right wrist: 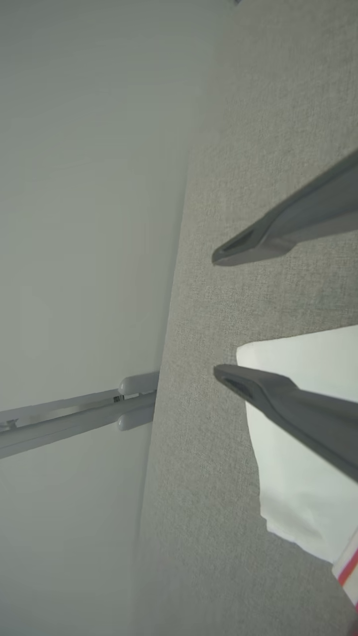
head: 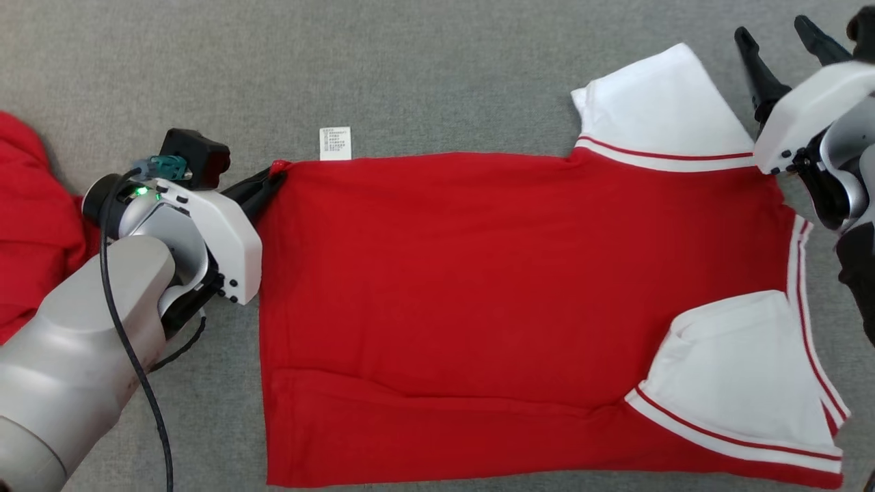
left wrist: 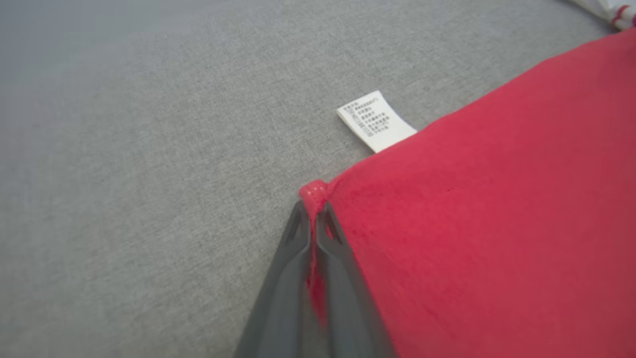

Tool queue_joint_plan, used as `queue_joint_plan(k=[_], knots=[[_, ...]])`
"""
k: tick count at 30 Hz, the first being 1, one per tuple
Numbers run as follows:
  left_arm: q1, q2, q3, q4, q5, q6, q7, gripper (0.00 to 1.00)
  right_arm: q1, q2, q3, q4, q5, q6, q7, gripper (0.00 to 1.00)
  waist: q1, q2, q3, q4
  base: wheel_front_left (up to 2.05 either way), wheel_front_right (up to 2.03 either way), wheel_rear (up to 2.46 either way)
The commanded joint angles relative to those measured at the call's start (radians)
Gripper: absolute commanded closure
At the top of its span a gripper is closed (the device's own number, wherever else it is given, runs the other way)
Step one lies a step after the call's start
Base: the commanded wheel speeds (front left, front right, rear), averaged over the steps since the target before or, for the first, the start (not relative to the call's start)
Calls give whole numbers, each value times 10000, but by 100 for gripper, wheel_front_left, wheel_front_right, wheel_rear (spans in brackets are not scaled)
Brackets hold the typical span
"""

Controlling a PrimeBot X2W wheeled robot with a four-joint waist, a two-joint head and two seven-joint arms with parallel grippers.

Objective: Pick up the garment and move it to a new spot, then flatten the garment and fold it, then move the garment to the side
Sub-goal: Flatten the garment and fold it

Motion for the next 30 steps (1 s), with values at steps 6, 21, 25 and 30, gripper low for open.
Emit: queue_joint_plan(k=[6, 21, 25, 30], knots=[[-395, -43, -236, 173, -32, 24, -1, 100, -1293, -78, 1093, 1153, 829, -4, 842, 0, 0, 0, 878, 590, 0, 0, 0], [-588, 109, -545, 226, -122, 78, 111, 100, -2643, -143, 2369, 2729, 2246, -4, 1650, 0, 0, 0, 1305, 706, 0, 0, 0], [-577, 89, -570, 264, -147, 78, 139, 100, -2605, -161, 2616, 2749, 2474, -4, 1802, 0, 0, 0, 1340, 685, 0, 0, 0], [-634, 30, -592, 269, -187, 78, 229, 100, -2596, -229, 2966, 2803, 2806, -4, 1920, 0, 0, 0, 1385, 646, 0, 0, 0]])
